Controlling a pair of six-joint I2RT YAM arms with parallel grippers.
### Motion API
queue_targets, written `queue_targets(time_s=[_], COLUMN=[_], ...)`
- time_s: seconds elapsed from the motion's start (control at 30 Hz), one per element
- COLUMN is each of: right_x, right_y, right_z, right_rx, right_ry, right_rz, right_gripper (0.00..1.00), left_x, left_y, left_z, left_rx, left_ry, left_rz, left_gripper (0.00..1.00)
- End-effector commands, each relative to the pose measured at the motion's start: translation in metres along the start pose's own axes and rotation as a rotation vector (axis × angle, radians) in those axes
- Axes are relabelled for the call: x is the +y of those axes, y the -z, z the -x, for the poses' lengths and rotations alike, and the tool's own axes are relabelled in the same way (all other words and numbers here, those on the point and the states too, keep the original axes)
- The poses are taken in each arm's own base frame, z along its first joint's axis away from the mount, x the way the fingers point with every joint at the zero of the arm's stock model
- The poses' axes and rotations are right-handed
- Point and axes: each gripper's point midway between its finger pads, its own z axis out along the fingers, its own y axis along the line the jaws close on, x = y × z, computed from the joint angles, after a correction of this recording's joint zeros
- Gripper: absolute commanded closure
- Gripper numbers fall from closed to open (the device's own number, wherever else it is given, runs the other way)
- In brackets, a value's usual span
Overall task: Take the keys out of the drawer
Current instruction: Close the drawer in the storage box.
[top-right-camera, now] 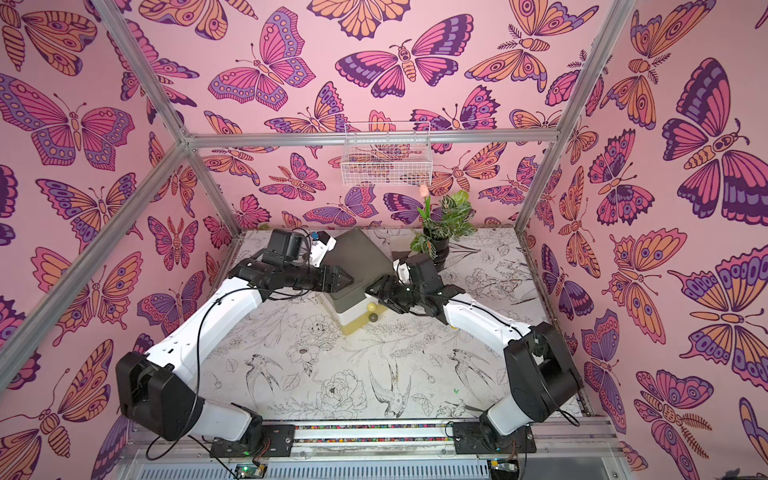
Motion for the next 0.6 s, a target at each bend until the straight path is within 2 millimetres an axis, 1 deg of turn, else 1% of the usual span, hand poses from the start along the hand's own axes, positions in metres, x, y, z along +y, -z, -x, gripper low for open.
queue_targets(time_s=[0.0,0.13,0.27,0.5,0.57], right_x=[0.004,0.009,0.016,0.020,0.017], right_y=[0.005,0.021,0.032,0.060,0.067], right_z=[0.003,0.003,0.001,-0.011,-0.015], right_rx=[-0.034,-0.067,-0.085,-0.124,-0.144], right_ry=[0.025,0.058,0.067,0.061,0.046], right_rz=[-0.041,-0.058,-0.051,-0.039,-0.027], right_gripper=[0.33,0.33,0.33,0.33,0.33], left_x=[0.007,0.005,0.004,0.006,0.006], left_y=[-0.001,-0.001,0.001,0.003,0.004], left_z=[-0.022,-0.018,-0.015,-0.021,-0.023], left_rx=[0.072,0.068,0.059,0.062,0.062], left_ry=[0.039,0.035,0.035,0.045,0.050], left_rz=[0.009,-0.001,-0.001,0.006,0.010], left_gripper=[0.26,0.26,0.26,0.26,0.26])
